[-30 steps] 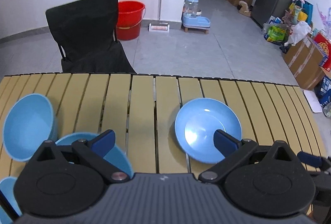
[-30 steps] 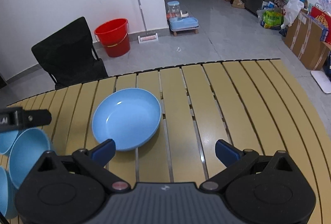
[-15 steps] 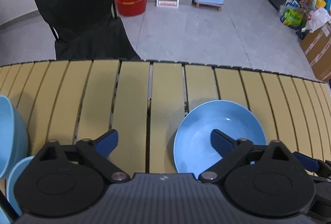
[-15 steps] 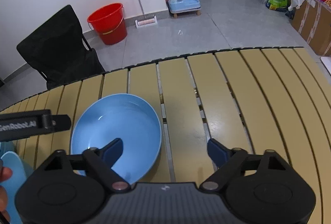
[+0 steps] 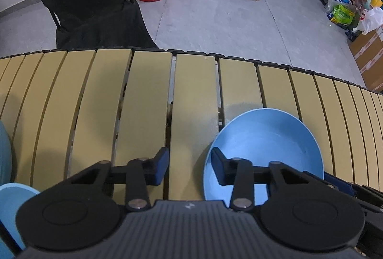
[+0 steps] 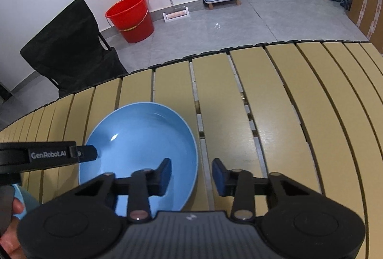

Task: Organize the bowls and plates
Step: 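Close the right tool on the blue plate rim while the left tool grips it too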

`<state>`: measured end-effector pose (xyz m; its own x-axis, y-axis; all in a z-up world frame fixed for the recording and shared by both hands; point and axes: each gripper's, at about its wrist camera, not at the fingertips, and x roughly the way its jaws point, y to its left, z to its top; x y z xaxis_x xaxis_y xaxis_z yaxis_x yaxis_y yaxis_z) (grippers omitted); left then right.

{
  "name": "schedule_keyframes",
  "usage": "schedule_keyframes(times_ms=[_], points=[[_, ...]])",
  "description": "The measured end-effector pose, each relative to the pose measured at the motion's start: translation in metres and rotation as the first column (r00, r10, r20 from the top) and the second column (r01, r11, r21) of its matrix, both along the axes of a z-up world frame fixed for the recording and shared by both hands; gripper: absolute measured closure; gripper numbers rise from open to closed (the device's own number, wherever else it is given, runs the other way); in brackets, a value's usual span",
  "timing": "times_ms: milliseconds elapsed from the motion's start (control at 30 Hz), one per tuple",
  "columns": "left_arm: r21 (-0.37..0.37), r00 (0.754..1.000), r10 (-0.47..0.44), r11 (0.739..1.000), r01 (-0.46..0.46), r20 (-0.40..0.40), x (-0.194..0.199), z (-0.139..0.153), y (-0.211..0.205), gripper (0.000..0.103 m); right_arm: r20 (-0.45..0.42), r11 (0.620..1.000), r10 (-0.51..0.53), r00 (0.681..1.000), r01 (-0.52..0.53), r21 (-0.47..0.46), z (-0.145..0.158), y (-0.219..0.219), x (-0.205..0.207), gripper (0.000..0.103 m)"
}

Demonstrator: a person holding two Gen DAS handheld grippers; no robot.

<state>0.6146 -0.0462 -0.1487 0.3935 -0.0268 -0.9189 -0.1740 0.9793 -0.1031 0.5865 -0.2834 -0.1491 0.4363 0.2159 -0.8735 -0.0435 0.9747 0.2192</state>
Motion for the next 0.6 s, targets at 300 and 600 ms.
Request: schedule_keyframes(times_ms=[300, 600], points=[[-0.028, 0.999, -0.042, 0.999, 0.043, 0.025, -0.004, 0.001, -0.007, 0.095, -0.003, 1.000, -0.009, 1.000, 0.009, 0.014, -0.001, 0.001, 0.003, 0.095], [0.010, 0.997, -0.056, 0.998, 0.055, 0.047, -0.007, 0.006, -0.016, 0.095, 0.008, 0.999, -0.023, 1.000, 0.023, 0.040, -0.002, -0.004, 0.002, 0.099]])
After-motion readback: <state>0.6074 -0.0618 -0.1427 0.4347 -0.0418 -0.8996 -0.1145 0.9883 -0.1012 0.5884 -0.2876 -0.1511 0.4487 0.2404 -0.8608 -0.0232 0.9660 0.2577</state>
